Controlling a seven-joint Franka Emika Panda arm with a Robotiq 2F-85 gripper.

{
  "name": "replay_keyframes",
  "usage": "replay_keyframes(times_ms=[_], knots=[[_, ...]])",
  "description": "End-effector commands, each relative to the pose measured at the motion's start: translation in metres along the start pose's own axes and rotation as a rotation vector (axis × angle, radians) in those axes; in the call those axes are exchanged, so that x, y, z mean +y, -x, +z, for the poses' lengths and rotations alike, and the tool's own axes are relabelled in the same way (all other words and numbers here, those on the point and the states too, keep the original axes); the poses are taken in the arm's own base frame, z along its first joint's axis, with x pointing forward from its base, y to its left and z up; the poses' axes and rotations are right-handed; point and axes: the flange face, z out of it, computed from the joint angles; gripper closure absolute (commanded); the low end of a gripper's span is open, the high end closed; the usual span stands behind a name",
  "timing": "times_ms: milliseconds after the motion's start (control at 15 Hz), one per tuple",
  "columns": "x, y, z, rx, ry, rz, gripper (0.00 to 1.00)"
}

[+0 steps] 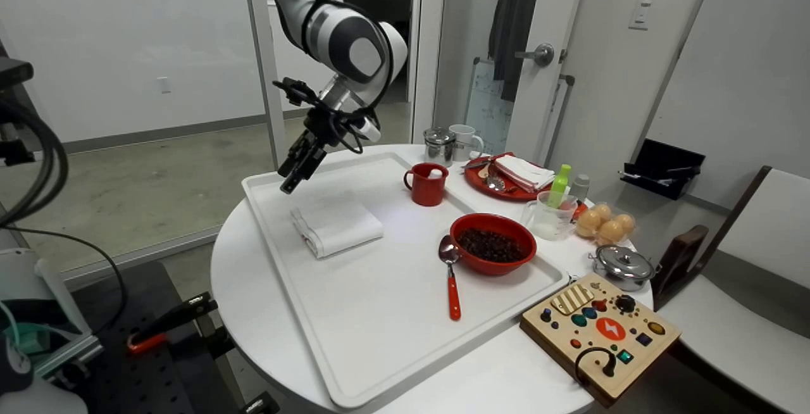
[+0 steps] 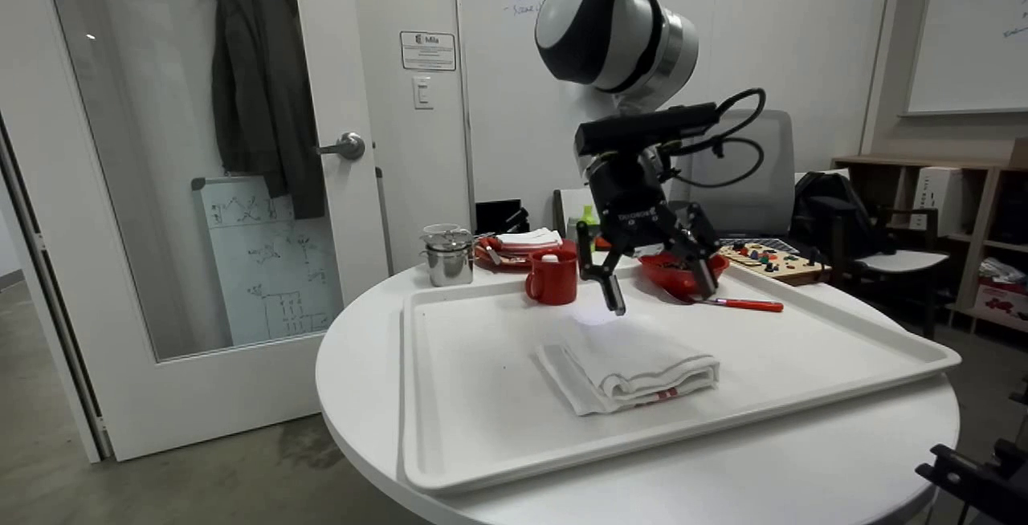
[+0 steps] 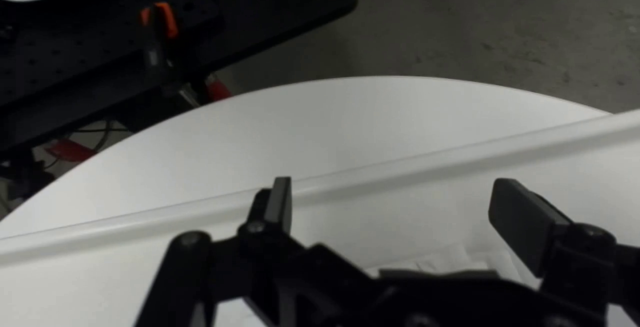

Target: Fold the towel in half from right to left

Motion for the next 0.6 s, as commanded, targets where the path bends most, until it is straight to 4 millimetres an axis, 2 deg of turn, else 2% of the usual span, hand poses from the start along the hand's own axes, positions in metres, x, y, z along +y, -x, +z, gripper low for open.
replay_keyframes(times_ms=[0,267,333,400,533], knots=[[0.037,0.050,-0.007,0.142,0.127,-0.052,0.00],[0.070,0.092,-0.010,0.334,0.149,-0.078,0.00],[0.049,0.061,-0.015,0.232,0.152,-0.075,0.00],[0.054,0.070,-0.015,0.248,0.148,-0.078,0.00],[0.054,0.071,-0.017,0.248,0.147,-0.079,0.00]])
